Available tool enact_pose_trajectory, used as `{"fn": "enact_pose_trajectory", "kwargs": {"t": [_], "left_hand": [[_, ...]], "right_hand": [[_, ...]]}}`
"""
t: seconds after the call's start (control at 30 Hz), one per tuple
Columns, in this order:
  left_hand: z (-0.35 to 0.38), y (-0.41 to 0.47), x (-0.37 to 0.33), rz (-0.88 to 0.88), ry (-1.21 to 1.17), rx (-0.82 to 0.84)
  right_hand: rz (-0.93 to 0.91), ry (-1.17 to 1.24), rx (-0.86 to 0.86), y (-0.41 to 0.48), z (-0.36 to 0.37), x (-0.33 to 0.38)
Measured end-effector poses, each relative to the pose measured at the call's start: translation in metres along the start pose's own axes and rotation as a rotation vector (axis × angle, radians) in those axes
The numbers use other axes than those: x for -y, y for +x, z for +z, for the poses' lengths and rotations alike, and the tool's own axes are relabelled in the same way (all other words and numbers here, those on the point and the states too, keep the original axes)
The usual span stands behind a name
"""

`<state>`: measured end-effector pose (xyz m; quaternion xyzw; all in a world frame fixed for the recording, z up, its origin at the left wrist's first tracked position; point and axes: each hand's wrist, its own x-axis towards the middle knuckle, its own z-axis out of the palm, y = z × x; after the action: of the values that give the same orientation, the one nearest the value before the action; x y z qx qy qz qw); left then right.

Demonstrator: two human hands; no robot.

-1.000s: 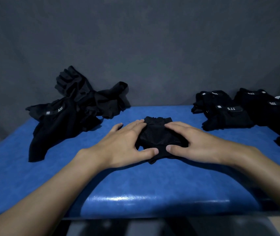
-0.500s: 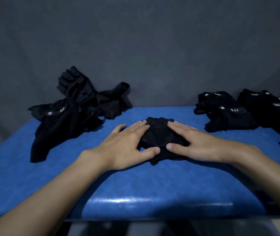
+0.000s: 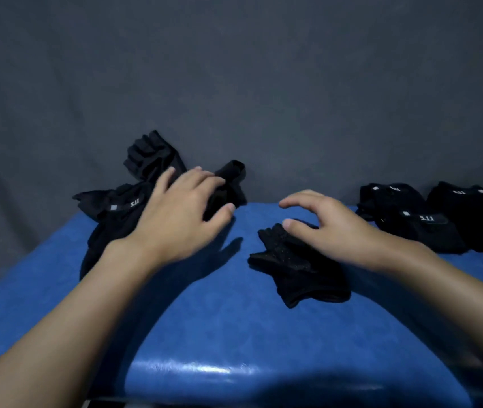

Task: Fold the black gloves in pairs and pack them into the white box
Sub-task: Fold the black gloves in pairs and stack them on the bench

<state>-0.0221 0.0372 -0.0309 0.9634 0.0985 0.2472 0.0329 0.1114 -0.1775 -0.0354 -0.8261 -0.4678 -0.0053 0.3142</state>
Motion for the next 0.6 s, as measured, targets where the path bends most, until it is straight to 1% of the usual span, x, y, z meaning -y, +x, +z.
{"fn": "enact_pose_trajectory", "kwargs": {"t": [0.1, 0.2, 0.4, 0.5, 0.6], "left_hand": [[-0.002, 0.003, 0.024, -0.115, 0.066, 0.047], [0.003, 0.005, 0.037, -0.171, 0.125, 0.128], [0.014, 0.011, 0.047, -0.178, 0.11, 0.231], [0.016, 0.011, 0.05, -0.185, 0.089, 0.23], [0.015, 0.011, 0.05, -0.183, 0.072, 0.223]], "right_hand": [[-0.071, -0.058, 0.009, 0.034, 0.011, 0.015], [-0.104, -0.105, 0.005, 0.068, 0.023, 0.025], [-0.102, -0.212, 0.036, 0.114, 0.044, 0.031], [-0.097, -0.215, 0.045, 0.121, 0.047, 0.03], [-0.122, -0.205, 0.014, 0.123, 0.044, 0.033]]}}
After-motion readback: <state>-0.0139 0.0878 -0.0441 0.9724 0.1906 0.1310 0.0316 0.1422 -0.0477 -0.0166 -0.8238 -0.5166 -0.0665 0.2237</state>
